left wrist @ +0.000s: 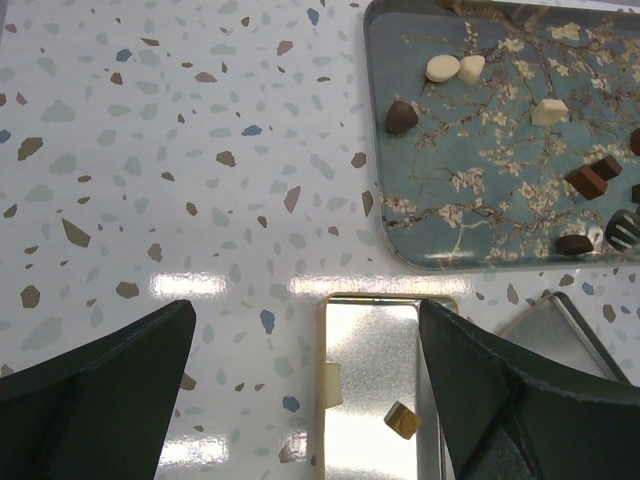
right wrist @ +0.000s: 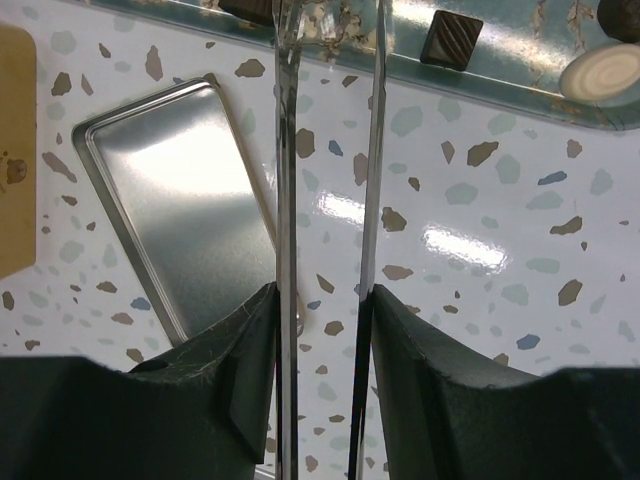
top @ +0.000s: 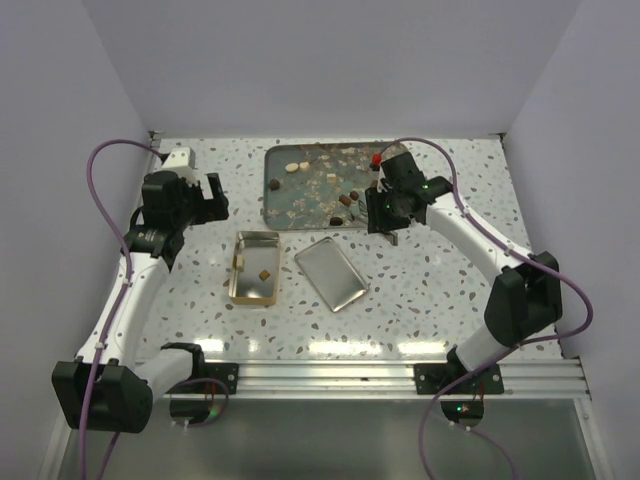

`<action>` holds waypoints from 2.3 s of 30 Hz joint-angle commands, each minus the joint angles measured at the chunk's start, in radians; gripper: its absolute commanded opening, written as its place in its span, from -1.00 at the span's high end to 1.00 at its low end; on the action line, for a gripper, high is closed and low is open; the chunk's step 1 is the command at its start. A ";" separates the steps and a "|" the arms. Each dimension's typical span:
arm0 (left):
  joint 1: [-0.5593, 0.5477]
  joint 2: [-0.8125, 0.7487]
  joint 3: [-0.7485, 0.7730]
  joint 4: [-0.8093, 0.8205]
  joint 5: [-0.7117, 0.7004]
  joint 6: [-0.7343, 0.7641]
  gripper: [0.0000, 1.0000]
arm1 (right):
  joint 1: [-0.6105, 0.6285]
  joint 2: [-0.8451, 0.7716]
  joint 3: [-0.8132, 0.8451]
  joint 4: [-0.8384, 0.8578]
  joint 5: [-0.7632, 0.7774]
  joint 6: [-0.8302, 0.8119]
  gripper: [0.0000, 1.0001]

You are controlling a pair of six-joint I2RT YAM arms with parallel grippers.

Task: Pack the chocolate

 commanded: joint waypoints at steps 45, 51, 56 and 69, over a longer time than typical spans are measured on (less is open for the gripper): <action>0.010 0.029 0.040 0.029 -0.013 0.014 -1.00 | -0.052 0.248 0.221 0.051 -0.117 -0.071 0.60; 0.010 0.032 0.034 0.038 -0.013 0.007 -1.00 | -0.044 0.176 0.267 -0.009 -0.119 -0.071 0.75; 0.010 0.035 0.035 0.042 -0.007 0.006 -1.00 | 0.005 0.118 0.305 -0.054 -0.122 -0.074 0.81; 0.010 0.043 0.031 0.042 0.018 -0.003 -1.00 | 0.388 0.114 0.342 -0.061 -0.148 0.026 0.81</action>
